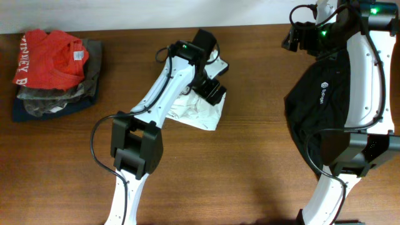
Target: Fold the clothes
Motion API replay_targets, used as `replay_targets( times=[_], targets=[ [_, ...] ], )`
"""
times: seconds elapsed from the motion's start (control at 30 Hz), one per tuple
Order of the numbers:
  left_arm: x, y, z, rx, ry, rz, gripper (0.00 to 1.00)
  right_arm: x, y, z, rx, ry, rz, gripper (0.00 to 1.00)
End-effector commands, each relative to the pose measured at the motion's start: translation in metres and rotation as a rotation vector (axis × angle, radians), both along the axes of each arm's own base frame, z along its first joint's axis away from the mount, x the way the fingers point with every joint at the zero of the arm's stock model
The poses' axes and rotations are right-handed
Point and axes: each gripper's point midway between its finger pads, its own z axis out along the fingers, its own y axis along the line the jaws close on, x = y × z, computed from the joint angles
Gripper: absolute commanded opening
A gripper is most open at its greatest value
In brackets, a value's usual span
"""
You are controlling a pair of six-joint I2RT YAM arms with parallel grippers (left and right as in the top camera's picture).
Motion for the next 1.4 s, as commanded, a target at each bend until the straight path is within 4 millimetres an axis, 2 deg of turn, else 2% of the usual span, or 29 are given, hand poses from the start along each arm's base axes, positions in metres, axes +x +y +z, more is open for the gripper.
replay_targets(
  times=[0.0,0.2,0.33,0.4,0.47,0.57,0.67,0.7,0.8,0.9,1.0,1.17,1.37],
  targets=[
    [0.004,-0.017,0.025,-0.073,-0.027,-0.002,0.99,-0.001,-0.013,0.012,0.009,-0.035,-0.017,0.88],
    [-0.009,-0.015,0.02,-0.047,0.02,-0.009,0.99,-0.005,-0.035,0.015,0.062,-0.04,-0.048,0.88],
    [0.007,0.001,0.028,-0.015,-0.021,0.08,0.99,-0.011,-0.035,0.019,0.12,-0.059,0.01,0.88],
    [0.019,0.009,0.045,-0.036,-0.054,0.138,0.99,-0.013,-0.036,0.018,0.124,-0.048,0.009,0.88],
    [0.035,0.022,0.074,-0.076,-0.105,0.205,0.99,-0.015,-0.034,0.018,0.119,-0.047,0.027,0.88],
    [0.055,0.045,0.127,-0.148,-0.204,0.307,0.99,-0.016,-0.025,0.017,0.106,-0.047,0.068,0.88],
    [0.07,0.079,0.18,-0.22,-0.311,0.414,0.99,-0.016,-0.007,0.016,0.093,-0.052,0.128,0.88],
    [0.076,0.104,0.21,-0.262,-0.374,0.489,0.99,-0.016,0.01,0.016,0.075,-0.063,0.195,0.88],
    [0.083,0.151,0.243,-0.307,-0.448,0.616,0.99,-0.016,0.043,0.012,0.012,-0.071,0.303,0.88],
    [0.087,0.19,0.251,-0.315,-0.467,0.713,0.99,-0.013,0.075,0.002,-0.107,-0.069,0.371,0.88],
    [0.087,0.219,0.246,-0.293,-0.453,0.773,0.99,-0.01,0.114,-0.009,-0.194,-0.077,0.45,0.88],
    [0.085,0.245,0.236,-0.265,-0.423,0.825,0.99,-0.005,0.182,-0.037,-0.269,-0.098,0.575,0.88],
    [0.084,0.256,0.234,-0.256,-0.419,0.848,0.99,0.004,0.241,-0.078,-0.309,-0.121,0.672,0.88]
  ],
)
